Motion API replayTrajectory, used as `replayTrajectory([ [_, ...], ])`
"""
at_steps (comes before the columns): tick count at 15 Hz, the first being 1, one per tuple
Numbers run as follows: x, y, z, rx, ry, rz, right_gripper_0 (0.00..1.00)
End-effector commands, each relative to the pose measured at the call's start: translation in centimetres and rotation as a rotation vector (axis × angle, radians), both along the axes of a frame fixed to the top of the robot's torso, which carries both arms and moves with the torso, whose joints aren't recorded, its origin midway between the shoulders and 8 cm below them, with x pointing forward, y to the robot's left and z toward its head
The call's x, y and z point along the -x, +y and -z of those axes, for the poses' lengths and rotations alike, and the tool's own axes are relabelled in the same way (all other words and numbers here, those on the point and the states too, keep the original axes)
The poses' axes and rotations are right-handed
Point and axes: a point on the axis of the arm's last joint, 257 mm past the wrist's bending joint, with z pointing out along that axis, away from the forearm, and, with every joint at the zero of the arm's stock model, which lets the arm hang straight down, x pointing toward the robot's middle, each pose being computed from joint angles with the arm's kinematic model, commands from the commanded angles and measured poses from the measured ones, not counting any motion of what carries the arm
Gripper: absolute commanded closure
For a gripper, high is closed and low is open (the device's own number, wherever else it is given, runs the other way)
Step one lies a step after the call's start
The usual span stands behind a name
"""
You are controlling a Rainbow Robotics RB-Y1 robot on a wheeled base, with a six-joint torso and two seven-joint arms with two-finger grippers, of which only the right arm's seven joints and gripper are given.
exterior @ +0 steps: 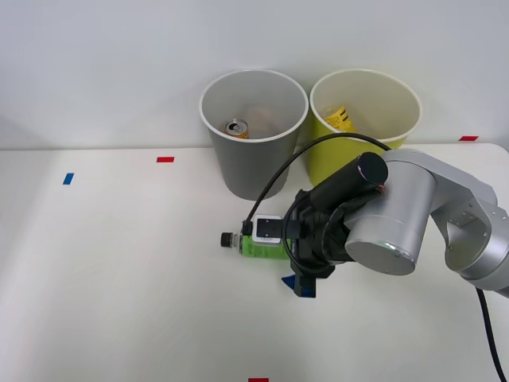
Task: Put cans in the gray bin, plastic bottles in the light green bin
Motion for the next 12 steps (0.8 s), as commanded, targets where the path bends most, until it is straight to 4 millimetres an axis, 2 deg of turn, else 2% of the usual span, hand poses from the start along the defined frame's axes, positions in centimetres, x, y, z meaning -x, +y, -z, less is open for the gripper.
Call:
replayTrajectory([
  [1, 0.2, 1.1, -0.4, -0.014, 0.019, -0.010, 0.00],
  [9, -1.5, 3.6, 1.8, -0.017, 0.098, 0.011, 0.00],
  [12, -2.3, 3.7, 2.6, 0.003, 0.105, 0.010, 0.00],
])
